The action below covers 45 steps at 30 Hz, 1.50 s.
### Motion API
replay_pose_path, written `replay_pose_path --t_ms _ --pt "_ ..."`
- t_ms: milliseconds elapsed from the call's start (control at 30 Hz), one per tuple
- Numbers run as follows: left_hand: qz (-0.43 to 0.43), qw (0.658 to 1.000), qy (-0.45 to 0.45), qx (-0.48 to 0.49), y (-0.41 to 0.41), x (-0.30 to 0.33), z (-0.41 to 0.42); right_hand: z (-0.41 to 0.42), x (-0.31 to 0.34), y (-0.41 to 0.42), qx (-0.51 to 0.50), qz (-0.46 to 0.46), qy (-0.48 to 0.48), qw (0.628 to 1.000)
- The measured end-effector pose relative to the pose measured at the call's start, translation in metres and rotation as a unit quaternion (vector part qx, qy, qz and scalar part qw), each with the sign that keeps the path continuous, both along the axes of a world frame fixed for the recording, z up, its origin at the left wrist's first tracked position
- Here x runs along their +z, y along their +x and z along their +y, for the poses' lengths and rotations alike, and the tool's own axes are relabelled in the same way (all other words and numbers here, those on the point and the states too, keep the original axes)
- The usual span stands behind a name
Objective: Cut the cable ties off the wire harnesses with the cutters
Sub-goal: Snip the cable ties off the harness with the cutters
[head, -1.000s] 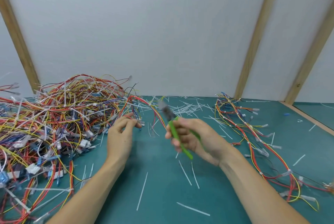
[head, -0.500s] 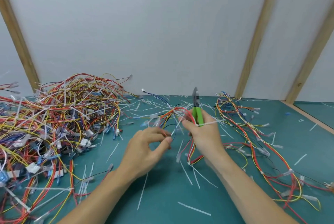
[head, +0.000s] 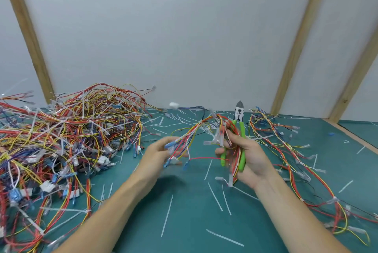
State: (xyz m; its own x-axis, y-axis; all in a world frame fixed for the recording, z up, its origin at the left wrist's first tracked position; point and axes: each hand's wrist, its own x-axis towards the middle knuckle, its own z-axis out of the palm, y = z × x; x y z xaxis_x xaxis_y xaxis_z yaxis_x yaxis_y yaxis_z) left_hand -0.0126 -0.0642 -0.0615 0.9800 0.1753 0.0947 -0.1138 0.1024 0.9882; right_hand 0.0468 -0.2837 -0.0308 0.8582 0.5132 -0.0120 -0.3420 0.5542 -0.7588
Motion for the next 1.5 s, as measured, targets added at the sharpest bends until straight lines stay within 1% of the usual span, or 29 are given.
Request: replay_pose_path --t_ms 33,67,100,133,167,233,333,467,567,667,733,833,900,967,1067,1100,1133,1200,1267,1367,1400,1433,1500 --pt "0.021 0.995 -0.051 -0.085 -0.002 -0.002 -0.003 0.000 -0.001 0.002 -0.001 0.003 0.001 1.000" --pt "0.042 0.982 -0.100 -0.155 -0.004 -0.003 -0.005 0.000 -0.002 0.004 -0.008 0.000 0.000 1.000" --pt "0.057 0.971 -0.131 -0.192 -0.005 -0.003 -0.005 0.000 -0.004 0.006 -0.021 -0.006 -0.002 1.000" --pt "0.063 0.967 -0.152 -0.195 -0.004 -0.003 -0.004 0.000 -0.006 0.008 -0.040 -0.013 -0.011 0.999" --pt "0.062 0.968 -0.168 -0.179 -0.003 -0.002 -0.002 0.000 -0.009 0.010 -0.063 -0.026 -0.036 0.997" --pt "0.050 0.974 -0.188 -0.112 0.000 0.001 0.000 -0.001 -0.014 0.011 -0.091 -0.068 -0.112 0.987" --pt "0.045 0.984 -0.173 -0.028 0.004 -0.001 0.003 0.001 -0.019 0.007 -0.118 -0.134 -0.219 0.959" --pt "0.055 0.980 -0.189 0.025 0.005 -0.001 0.005 0.008 -0.019 0.004 -0.158 -0.202 -0.299 0.919" --pt "0.056 0.987 -0.142 0.046 0.005 0.000 0.004 0.011 -0.019 0.004 -0.193 -0.239 -0.332 0.892" --pt "0.040 0.995 -0.044 0.074 0.004 -0.003 0.001 0.011 -0.016 0.005 -0.272 -0.237 -0.319 0.876" --pt "0.017 0.995 0.031 0.098 0.002 -0.005 0.000 0.009 -0.011 0.004 -0.345 -0.251 -0.307 0.851" --pt "-0.031 0.984 0.124 0.122 0.001 -0.008 -0.001 0.007 0.000 -0.005 -0.439 -0.299 -0.261 0.806" --pt "-0.043 0.983 0.140 0.111 0.002 -0.010 -0.003 0.009 0.007 -0.015 -0.463 -0.348 -0.226 0.783" --pt "-0.036 0.987 0.122 0.097 0.002 -0.014 -0.005 0.013 0.011 -0.025 -0.460 -0.415 -0.219 0.754" --pt "-0.021 0.988 0.111 0.104 0.005 -0.017 -0.008 0.023 0.009 -0.038 -0.432 -0.547 -0.252 0.671" --pt "-0.020 0.988 0.113 0.103 0.006 -0.018 -0.008 0.027 0.006 -0.041 -0.416 -0.585 -0.254 0.649" --pt "-0.020 0.988 0.113 0.099 0.007 -0.019 -0.008 0.030 0.004 -0.044 -0.396 -0.614 -0.246 0.636" --pt "-0.020 0.990 0.110 0.090 0.008 -0.021 -0.007 0.037 -0.001 -0.048 -0.365 -0.646 -0.235 0.628" --pt "-0.018 0.994 0.083 0.072 0.007 -0.021 -0.006 0.041 -0.006 -0.048 -0.343 -0.641 -0.253 0.638" --pt "-0.011 1.000 0.011 0.014 0.005 -0.018 -0.007 0.038 -0.011 -0.037 -0.305 -0.555 -0.332 0.699" --pt "-0.004 1.000 -0.008 0.001 0.005 -0.016 -0.006 0.034 -0.014 -0.032 -0.289 -0.526 -0.366 0.711" --pt "0.002 1.000 -0.024 -0.011 0.005 -0.015 -0.006 0.030 -0.016 -0.025 -0.278 -0.506 -0.398 0.713" --pt "0.013 0.998 -0.054 -0.038 0.004 -0.013 -0.007 0.025 -0.020 -0.016 -0.260 -0.489 -0.447 0.703"
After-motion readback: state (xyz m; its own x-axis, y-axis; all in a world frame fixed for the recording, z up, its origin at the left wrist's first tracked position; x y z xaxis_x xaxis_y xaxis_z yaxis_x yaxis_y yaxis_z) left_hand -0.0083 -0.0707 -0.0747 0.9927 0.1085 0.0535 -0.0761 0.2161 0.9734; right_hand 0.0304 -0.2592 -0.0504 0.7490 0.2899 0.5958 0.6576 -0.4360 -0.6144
